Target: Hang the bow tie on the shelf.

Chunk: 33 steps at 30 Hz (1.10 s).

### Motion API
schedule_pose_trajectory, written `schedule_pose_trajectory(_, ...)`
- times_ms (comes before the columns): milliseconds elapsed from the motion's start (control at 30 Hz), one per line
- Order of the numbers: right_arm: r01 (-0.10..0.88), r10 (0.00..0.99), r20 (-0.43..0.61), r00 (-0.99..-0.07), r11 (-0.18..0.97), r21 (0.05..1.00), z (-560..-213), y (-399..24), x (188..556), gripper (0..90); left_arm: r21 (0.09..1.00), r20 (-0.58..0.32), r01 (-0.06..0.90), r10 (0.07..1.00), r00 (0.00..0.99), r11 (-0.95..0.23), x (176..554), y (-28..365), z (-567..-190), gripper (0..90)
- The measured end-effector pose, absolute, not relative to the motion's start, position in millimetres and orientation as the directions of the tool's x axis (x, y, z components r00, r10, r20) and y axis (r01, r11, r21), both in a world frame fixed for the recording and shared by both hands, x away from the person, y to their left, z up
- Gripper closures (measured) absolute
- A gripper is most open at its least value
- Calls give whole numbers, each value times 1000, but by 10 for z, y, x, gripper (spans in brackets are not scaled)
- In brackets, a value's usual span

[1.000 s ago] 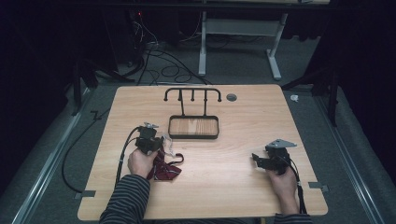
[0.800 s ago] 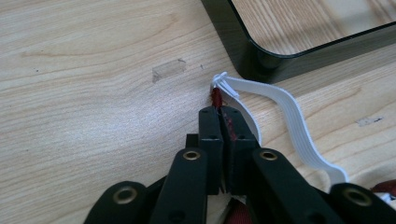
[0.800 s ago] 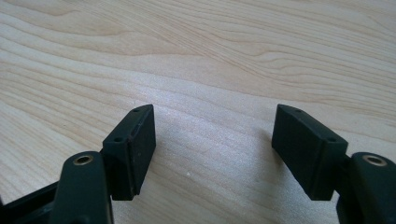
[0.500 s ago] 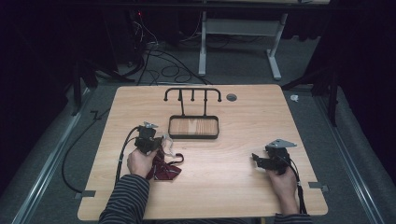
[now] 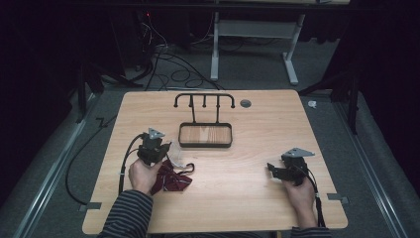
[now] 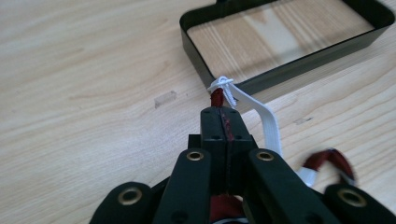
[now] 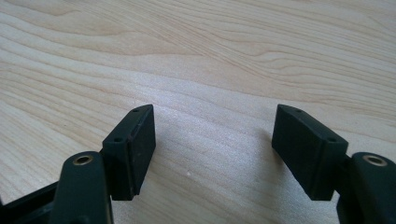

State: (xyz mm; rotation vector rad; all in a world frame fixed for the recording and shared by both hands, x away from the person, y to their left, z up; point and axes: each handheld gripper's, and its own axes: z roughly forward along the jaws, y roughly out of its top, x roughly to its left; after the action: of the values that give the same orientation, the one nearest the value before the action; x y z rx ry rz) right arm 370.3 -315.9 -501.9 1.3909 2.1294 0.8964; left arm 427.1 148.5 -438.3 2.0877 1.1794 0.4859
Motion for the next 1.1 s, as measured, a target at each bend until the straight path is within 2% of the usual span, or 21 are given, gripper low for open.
schedule_pose_trajectory(733, 631, 917, -15, -398, 286, 721, -5019, -3156, 3702, 317, 813, 115, 399, 789, 604, -425, 3923, 1331, -3689, 897)
schedule_pose_trajectory(1100, 630, 917, -14, -398, 285, 722, -5020, -3157, 3703, 317, 829, 112, 367, 768, 631, -422, 3937, 1261, -3537, 897)
